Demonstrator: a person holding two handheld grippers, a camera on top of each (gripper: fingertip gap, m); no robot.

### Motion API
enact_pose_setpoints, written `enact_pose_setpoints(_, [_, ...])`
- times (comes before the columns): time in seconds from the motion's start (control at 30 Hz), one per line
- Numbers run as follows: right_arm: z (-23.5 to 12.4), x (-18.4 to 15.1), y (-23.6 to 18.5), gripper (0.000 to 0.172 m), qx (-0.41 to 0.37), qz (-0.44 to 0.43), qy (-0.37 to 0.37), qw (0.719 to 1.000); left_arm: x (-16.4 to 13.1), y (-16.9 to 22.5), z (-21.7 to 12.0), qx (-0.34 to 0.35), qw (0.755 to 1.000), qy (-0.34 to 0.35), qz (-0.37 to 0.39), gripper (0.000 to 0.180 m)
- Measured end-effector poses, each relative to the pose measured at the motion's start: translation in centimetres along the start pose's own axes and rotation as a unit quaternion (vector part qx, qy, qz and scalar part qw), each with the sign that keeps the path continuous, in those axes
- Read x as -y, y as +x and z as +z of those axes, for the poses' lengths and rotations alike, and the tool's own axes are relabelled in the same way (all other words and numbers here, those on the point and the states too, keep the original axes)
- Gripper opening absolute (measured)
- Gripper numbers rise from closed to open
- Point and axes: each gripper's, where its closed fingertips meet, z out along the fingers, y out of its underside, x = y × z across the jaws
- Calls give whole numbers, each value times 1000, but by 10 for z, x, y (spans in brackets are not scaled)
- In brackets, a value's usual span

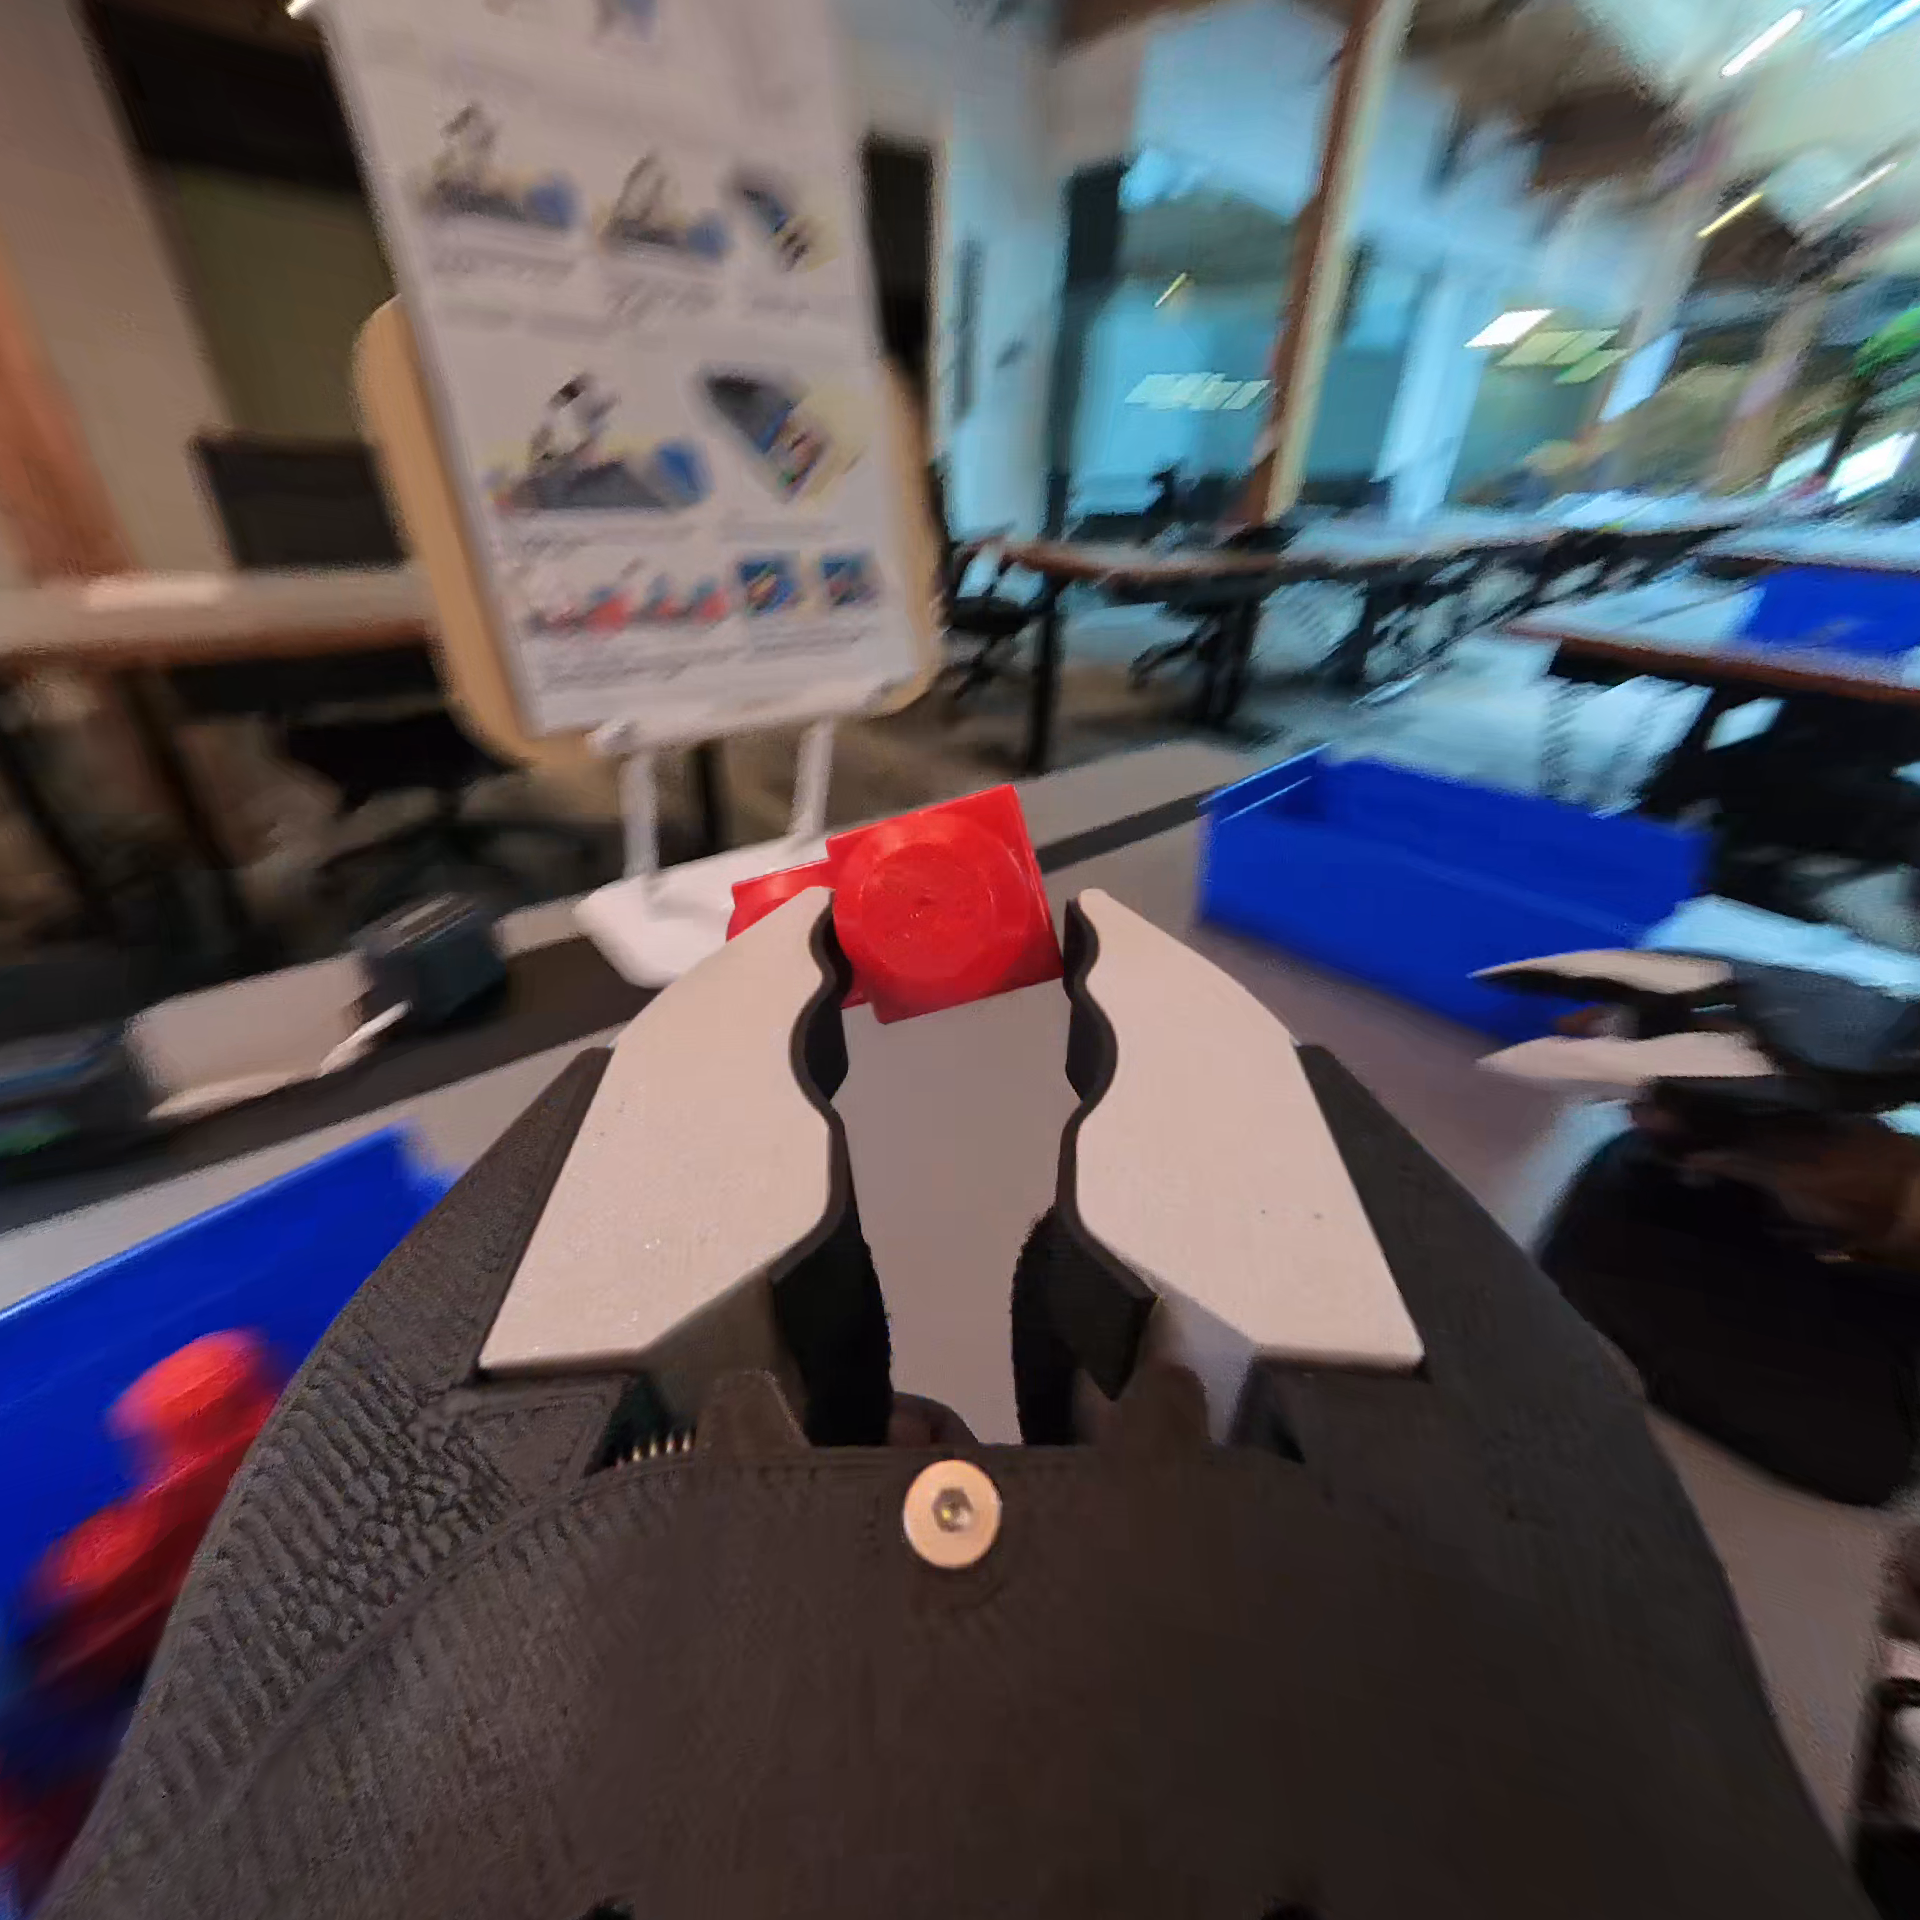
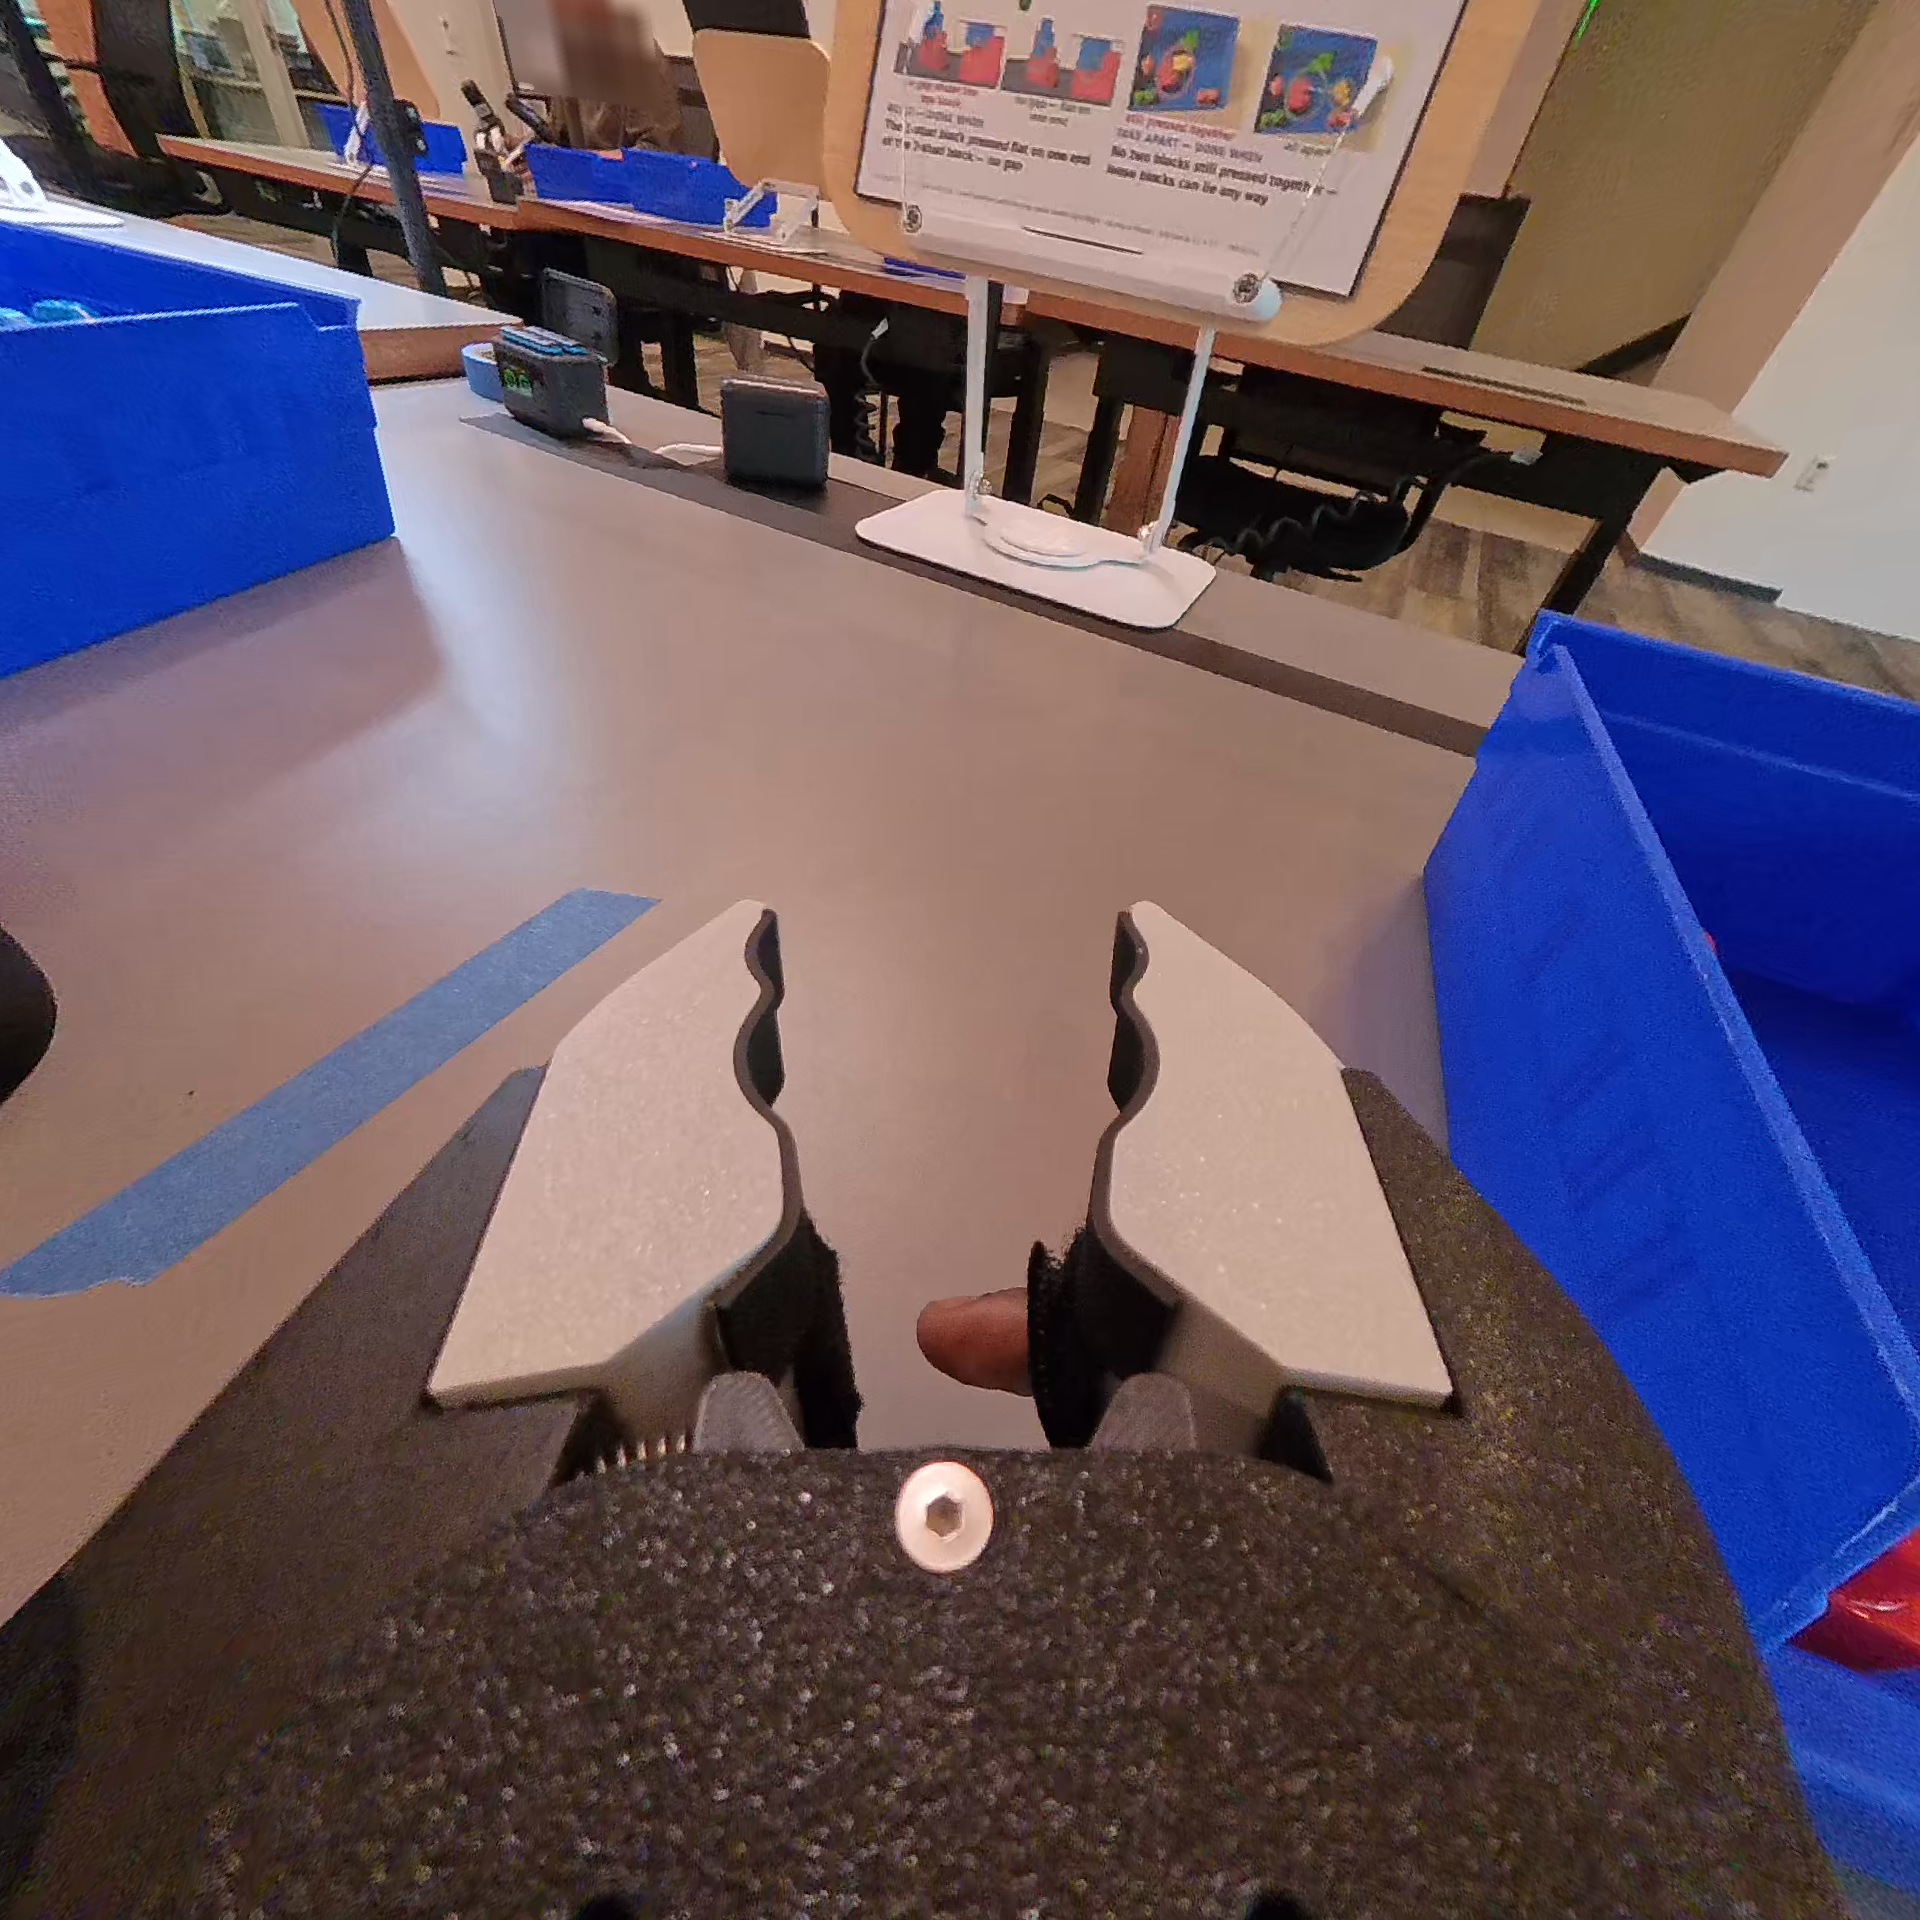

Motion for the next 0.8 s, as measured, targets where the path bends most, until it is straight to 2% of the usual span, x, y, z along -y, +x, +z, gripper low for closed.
enact_pose_setpoints(0.1, [-1,2,-3,60,2,-14,5,1000,6,72,3,-136,985,109,-17,39])
enact_pose_setpoints(0.23, [-1,2,-6,61,13,-21,6,1000,-16,125,10,-231,957,163,-71,39])
enact_pose_setpoints(0.4, [-3,7,-15,62,30,-51,26,998,-60,157,28,-298,927,116,-197,39])
enact_pose_setpoints(0.5, [-2,6,-22,64,46,-76,24,996,-80,165,34,-309,915,102,-237,39])
enact_pose_setpoints(0.57, [-5,11,-37,71,77,-119,50,989,-85,165,34,-316,907,95,-262,39])
enact_pose_setpoints(0.63, [-18,32,-67,71,127,-178,131,967,-86,167,33,-331,900,85,-271,39])
enact_pose_setpoints(0.7, [-34,53,-92,60,149,-229,202,941,-91,172,35,-341,894,71,-282,39])
enact_pose_setpoints(0.8, [-43,69,-119,57,170,-279,244,913,-97,181,36,-363,880,48,-302,39])
